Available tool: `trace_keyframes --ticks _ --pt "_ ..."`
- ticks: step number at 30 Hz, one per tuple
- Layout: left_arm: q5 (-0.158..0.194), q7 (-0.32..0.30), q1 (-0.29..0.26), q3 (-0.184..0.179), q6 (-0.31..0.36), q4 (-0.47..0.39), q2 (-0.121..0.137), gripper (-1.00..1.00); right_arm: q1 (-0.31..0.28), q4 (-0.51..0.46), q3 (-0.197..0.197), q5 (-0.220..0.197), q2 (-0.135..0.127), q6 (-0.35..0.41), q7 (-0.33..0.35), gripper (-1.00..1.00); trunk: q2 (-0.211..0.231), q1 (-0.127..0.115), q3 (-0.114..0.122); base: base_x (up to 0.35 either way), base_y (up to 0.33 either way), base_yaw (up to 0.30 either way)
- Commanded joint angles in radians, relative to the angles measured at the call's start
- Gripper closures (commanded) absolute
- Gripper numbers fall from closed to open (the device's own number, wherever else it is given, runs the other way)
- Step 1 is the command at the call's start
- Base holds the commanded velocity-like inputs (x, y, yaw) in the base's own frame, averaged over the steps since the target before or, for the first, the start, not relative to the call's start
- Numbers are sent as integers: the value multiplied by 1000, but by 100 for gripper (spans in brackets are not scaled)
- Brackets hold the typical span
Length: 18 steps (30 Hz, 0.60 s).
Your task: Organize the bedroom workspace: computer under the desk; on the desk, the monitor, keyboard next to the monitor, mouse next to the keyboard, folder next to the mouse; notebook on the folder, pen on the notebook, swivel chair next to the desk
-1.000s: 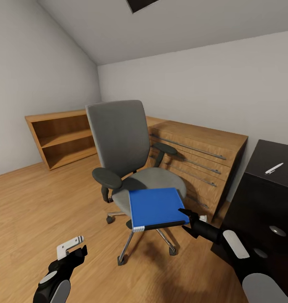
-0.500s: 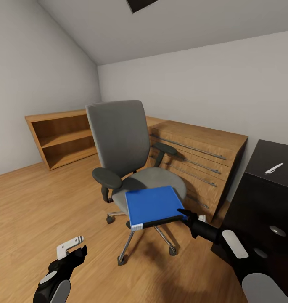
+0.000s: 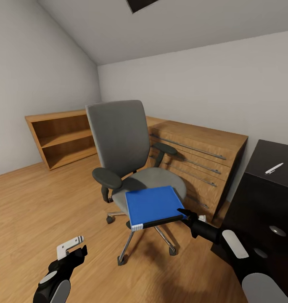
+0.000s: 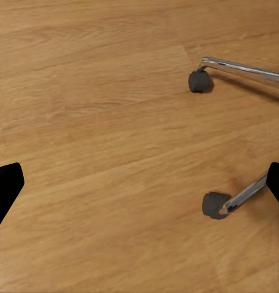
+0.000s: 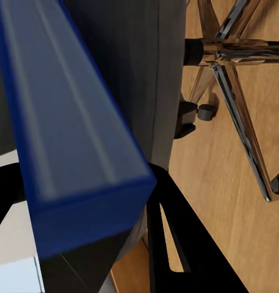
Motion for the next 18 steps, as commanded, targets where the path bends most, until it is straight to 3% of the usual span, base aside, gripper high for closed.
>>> trace_keyframes --ticks 1,18 --pt "8 10 -1 -2 2 -1 1 -100 -1 1 -3 15 0 4 4 100 0 0 -1 0 0 0" --pt "8 10 -1 -2 2 -1 1 -100 -1 -4 -4 15 -2 4 8 100 105 -58 46 0 0 0"
